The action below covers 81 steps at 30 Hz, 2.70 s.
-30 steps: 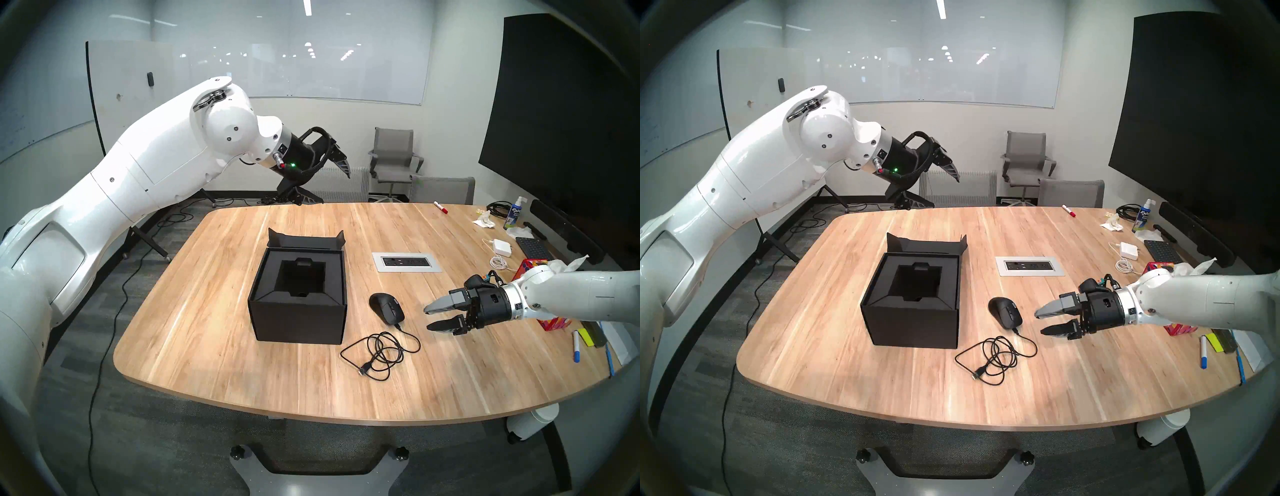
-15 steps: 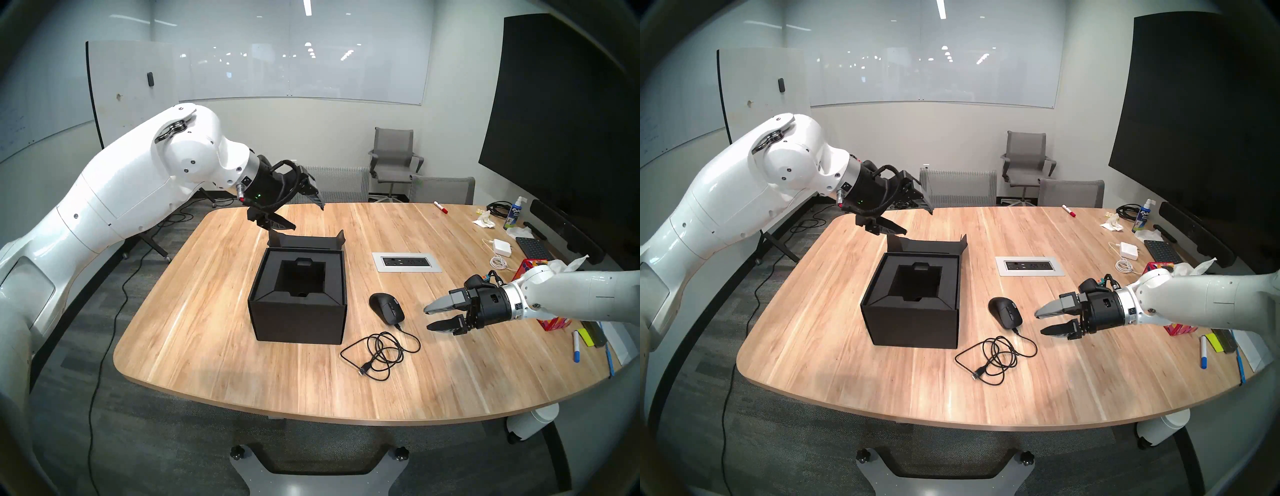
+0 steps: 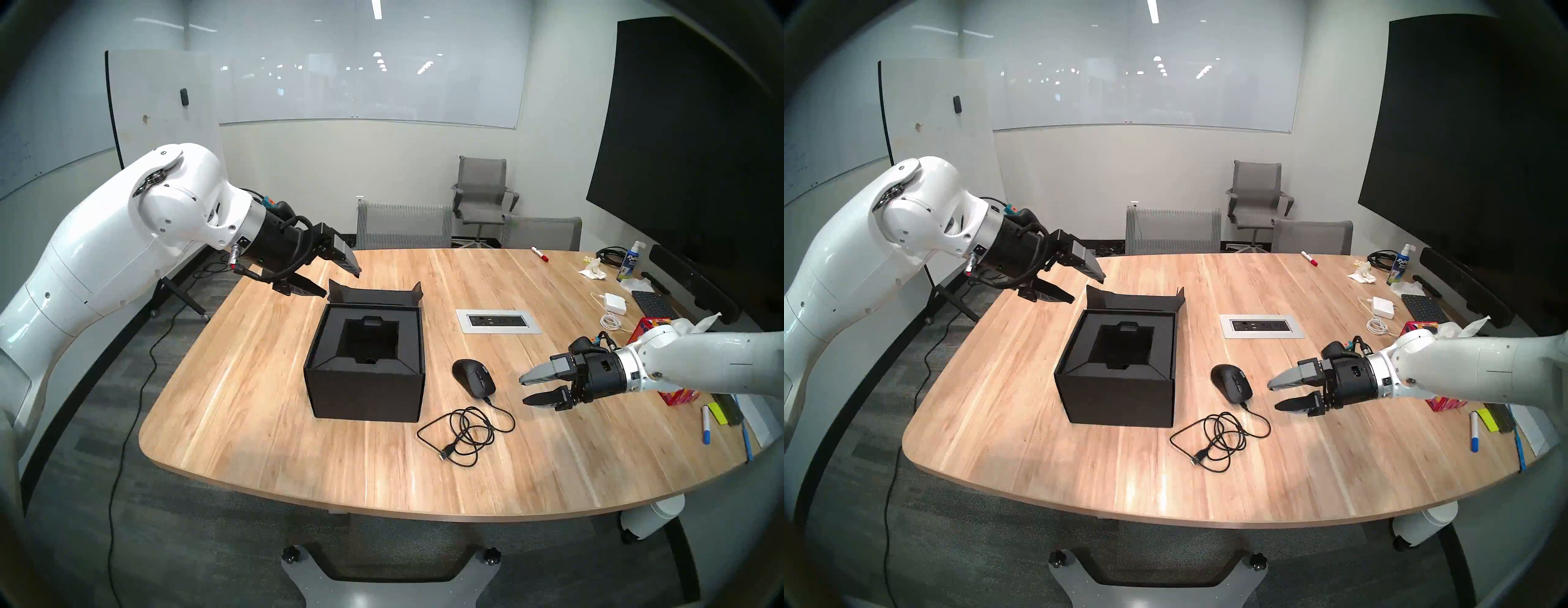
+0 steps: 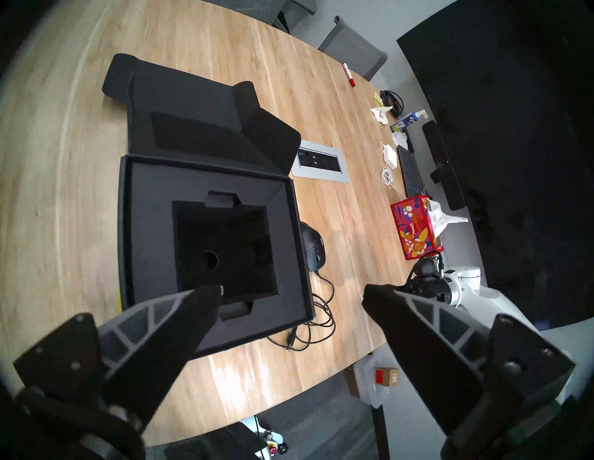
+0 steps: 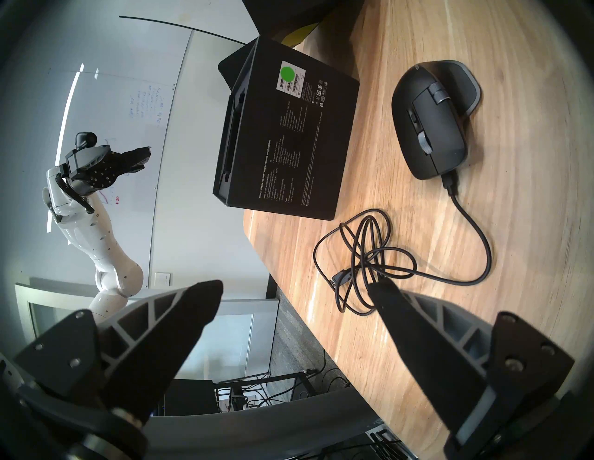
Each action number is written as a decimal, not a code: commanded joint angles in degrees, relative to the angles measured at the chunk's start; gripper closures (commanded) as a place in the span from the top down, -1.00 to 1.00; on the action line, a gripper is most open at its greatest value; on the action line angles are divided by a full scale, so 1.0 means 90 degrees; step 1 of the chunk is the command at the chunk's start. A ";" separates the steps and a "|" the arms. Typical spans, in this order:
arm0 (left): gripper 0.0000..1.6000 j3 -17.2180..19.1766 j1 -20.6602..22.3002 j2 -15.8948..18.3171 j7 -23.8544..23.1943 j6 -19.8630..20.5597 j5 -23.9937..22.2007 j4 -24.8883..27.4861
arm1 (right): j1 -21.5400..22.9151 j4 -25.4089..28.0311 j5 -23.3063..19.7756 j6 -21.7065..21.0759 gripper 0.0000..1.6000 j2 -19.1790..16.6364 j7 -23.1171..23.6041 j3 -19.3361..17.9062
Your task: Open the box and place the mouse inside
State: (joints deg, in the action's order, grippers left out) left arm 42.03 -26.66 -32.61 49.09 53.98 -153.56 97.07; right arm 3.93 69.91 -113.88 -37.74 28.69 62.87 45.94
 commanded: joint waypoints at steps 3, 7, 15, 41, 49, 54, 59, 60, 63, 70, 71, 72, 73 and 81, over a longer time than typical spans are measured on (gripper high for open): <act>1.00 0.0463 -0.0455 0.0909 -0.0589 0.0113 0.0195 0.0247 | 0.0083 -0.0010 -0.0018 -0.0002 1.00 0.0003 0.0026 -0.0059; 1.00 0.0534 -0.0634 0.1066 -0.0835 0.0113 0.0417 0.0247 | 0.0083 -0.0010 -0.0017 -0.0003 1.00 0.0003 0.0026 -0.0059; 1.00 0.0440 -0.0732 0.1487 -0.1828 0.0113 0.1066 0.0250 | 0.0082 -0.0010 -0.0017 -0.0002 1.00 0.0003 0.0026 -0.0060; 1.00 0.0153 -0.0625 0.1425 -0.4365 0.0113 0.3972 -0.0444 | 0.0077 -0.0011 -0.0017 0.0002 1.00 0.0004 0.0022 -0.0059; 1.00 0.0045 -0.0559 0.1434 -0.5198 0.0113 0.4758 -0.0529 | 0.0076 -0.0011 -0.0017 0.0002 1.00 0.0004 0.0022 -0.0060; 1.00 -0.0035 -0.0506 0.1435 -0.5753 0.0113 0.5292 -0.0597 | 0.0077 -0.0011 -0.0017 0.0001 1.00 0.0004 0.0023 -0.0061; 1.00 -0.0115 -0.0448 0.1438 -0.6336 0.0113 0.5796 -0.0677 | 0.0077 -0.0011 -0.0017 0.0000 1.00 0.0003 0.0023 -0.0062; 1.00 -0.0124 -0.0438 0.1432 -0.6381 0.0113 0.5866 -0.0685 | 0.0077 -0.0011 -0.0017 0.0000 1.00 0.0003 0.0023 -0.0062; 1.00 -0.0176 -0.0396 0.1428 -0.6767 0.0113 0.6196 -0.0746 | 0.0078 -0.0011 -0.0017 0.0000 1.00 0.0003 0.0024 -0.0062; 1.00 -0.0287 -0.0290 0.1397 -0.7579 0.0113 0.6919 -0.0894 | 0.0079 -0.0011 -0.0017 -0.0002 1.00 0.0002 0.0025 -0.0063; 1.00 -0.0302 -0.0273 0.1388 -0.7675 0.0113 0.7020 -0.0914 | 0.0079 -0.0011 -0.0017 -0.0002 1.00 0.0002 0.0025 -0.0063; 1.00 -0.0311 -0.0263 0.1382 -0.7729 0.0113 0.7079 -0.0926 | 0.0079 -0.0011 -0.0017 -0.0002 1.00 0.0002 0.0025 -0.0063; 1.00 -0.0334 -0.0245 0.1380 -0.7880 0.0113 0.7196 -0.0953 | 0.0079 -0.0011 -0.0017 -0.0002 1.00 0.0002 0.0025 -0.0063; 1.00 -0.0503 -0.0110 0.1345 -0.8777 0.0113 0.7955 -0.1130 | 0.0080 -0.0011 -0.0016 -0.0004 1.00 0.0002 0.0026 -0.0064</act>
State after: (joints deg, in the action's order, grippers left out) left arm 37.81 -30.20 -20.14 -23.91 55.13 -85.99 87.52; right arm 3.88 69.91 -113.87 -37.74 28.67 62.87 45.90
